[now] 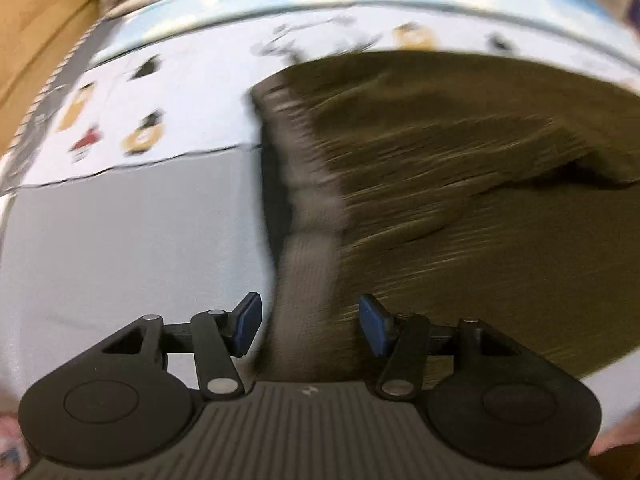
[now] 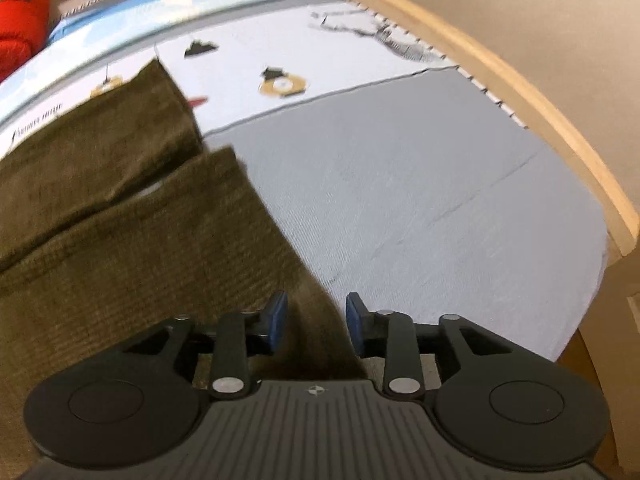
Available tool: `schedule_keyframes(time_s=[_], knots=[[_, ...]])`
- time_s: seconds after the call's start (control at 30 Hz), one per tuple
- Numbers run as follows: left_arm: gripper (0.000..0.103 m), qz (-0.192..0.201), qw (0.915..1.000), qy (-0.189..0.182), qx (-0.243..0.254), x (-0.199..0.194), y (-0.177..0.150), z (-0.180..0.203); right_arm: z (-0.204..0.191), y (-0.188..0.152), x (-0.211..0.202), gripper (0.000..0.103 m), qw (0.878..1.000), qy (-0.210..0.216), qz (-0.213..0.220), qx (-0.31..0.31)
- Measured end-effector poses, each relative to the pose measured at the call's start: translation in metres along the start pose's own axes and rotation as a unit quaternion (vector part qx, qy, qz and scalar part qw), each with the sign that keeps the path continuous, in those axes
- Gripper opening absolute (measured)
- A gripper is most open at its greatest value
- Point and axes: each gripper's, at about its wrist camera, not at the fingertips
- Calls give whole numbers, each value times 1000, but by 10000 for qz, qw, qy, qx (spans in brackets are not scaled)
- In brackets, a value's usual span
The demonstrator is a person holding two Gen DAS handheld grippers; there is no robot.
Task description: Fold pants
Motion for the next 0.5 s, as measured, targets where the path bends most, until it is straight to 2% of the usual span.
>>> schedule_keyframes(time_s=[0.1,0.13,0.2,0.27,0.3,0.33,0.4,0.5], knots=[[61,-86,9987,-396,322,3,-2,17,2,-1,-13,46,9989,379,269,35],[66,-219,9977,-471,444,10,-6,21,0,-3,-12,52,9980,565,269,-17],[69,-755,9931,-443,778,30,-17,30,-10,-8,3,53,9955,881,-166,-298],[69,-1344,9815,27,1360,55,-34,39,-23,-20,23,53,9891,808,-933,-801],[69,-1310,9773,99,1663,57,-40,44,-28,-25,28,53,9857,745,-1101,-1039],[69,-1230,9764,108,1771,54,-39,48,-31,-26,25,53,9848,697,-992,-1241],[69,-1062,9825,75,1529,46,-29,47,-30,-19,18,53,9884,617,-826,-1116],[71,-488,9902,-114,1301,28,-14,47,-26,-7,-1,53,9934,715,-308,-838]])
Point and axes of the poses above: each gripper's, at about its wrist camera, not at the fingertips, and x roughly the way its jaws point, z to its right, y to its top, and after that the axes turned 11 degrees about -x, right-handed
